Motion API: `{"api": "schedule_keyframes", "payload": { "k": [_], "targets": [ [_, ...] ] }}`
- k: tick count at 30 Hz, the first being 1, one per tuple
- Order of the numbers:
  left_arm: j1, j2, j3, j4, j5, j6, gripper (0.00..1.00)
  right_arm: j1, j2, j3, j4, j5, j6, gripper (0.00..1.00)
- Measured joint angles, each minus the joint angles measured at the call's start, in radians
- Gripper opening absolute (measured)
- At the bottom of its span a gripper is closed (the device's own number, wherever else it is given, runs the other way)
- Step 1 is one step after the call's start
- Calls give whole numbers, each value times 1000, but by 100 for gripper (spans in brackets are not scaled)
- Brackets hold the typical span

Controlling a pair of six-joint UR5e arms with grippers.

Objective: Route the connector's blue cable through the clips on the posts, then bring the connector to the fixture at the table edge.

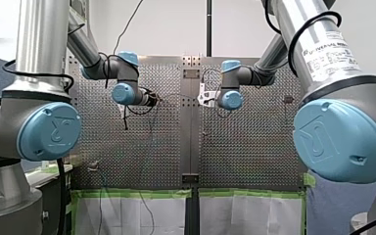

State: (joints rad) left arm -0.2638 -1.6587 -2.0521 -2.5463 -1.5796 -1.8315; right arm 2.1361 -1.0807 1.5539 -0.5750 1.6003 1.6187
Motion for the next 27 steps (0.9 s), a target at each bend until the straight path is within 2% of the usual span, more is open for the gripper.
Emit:
{"api": "schedule_keyframes", "payload": {
  "k": [14, 19, 27],
  "targets": [
    [-3, 0, 0, -3, -4, 5, 100, 0, 0, 0, 5, 0, 0, 0],
    [-22, 0, 2, -26, -38, 41, 100, 0, 0, 0, 6, 1, 0, 0],
    [-87, -12, 49, -39, -107, 103, 100, 1, 0, 0, 5, 0, 0, 0]
  ]
}}
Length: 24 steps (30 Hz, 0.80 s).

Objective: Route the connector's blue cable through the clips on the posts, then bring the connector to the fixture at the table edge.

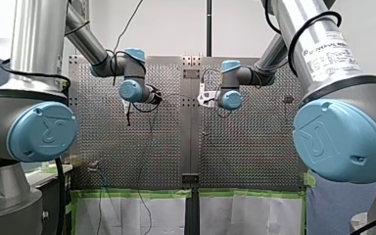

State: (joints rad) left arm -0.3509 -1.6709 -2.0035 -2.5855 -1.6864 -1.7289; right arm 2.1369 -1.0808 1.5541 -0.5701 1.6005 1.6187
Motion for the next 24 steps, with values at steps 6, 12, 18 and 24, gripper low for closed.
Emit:
{"api": "schedule_keyframes", "payload": {
  "k": [6, 12, 18, 24],
  "targets": [
    [-43, -37, 42, -29, -43, -6, 100, 0, 0, 0, 1, 0, 0, 0],
    [-85, -79, 85, -23, -86, -25, 100, 1, 0, 0, 1, 0, 0, 0],
    [-130, -108, 129, -19, -130, -30, 100, 1, 0, 0, -1, 0, 0, 0],
    [-176, -113, 175, -18, -176, -26, 100, 1, 0, 0, 2, 0, 0, 0]
  ]
}}
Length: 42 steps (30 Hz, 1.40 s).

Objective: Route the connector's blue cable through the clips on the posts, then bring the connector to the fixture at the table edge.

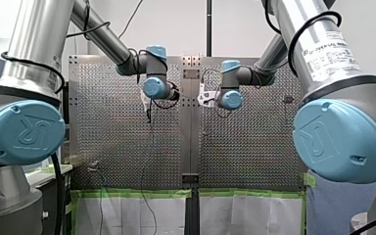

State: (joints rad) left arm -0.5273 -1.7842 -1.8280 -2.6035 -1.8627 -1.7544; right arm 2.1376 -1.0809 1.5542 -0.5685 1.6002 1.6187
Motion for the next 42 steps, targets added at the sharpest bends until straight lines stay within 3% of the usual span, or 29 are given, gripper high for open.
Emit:
{"api": "schedule_keyframes", "payload": {
  "k": [11, 18, 30, 42],
  "targets": [
    [-64, -62, 76, -14, -76, 20, 100, 0, 0, 0, 8, 0, 0, 0],
    [-43, -105, 121, -6, -132, 28, 100, 0, 0, 0, 9, 0, 0, 0],
    [-6, -113, 127, -2, -219, 49, 100, 2, 0, 0, 8, 0, -2, 0],
    [-4, -164, 170, 1, -198, 57, 100, 7, 0, 0, 10, -4, -5, 0]
  ]
}}
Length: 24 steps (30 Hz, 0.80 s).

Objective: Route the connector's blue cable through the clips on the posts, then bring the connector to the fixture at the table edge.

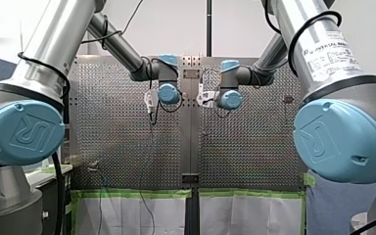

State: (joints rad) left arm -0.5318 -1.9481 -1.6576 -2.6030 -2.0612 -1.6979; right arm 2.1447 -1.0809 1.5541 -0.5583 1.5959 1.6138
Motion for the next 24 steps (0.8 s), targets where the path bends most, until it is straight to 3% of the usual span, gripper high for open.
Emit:
{"api": "schedule_keyframes", "payload": {
  "k": [11, 24],
  "targets": [
    [10, -41, 66, -14, -51, 9, 100, 1, 0, 0, 0, 0, -1, 0],
    [14, -41, 70, -14, -45, 32, 100, 1, 1, -1, 1, 0, -1, 0]
  ]
}}
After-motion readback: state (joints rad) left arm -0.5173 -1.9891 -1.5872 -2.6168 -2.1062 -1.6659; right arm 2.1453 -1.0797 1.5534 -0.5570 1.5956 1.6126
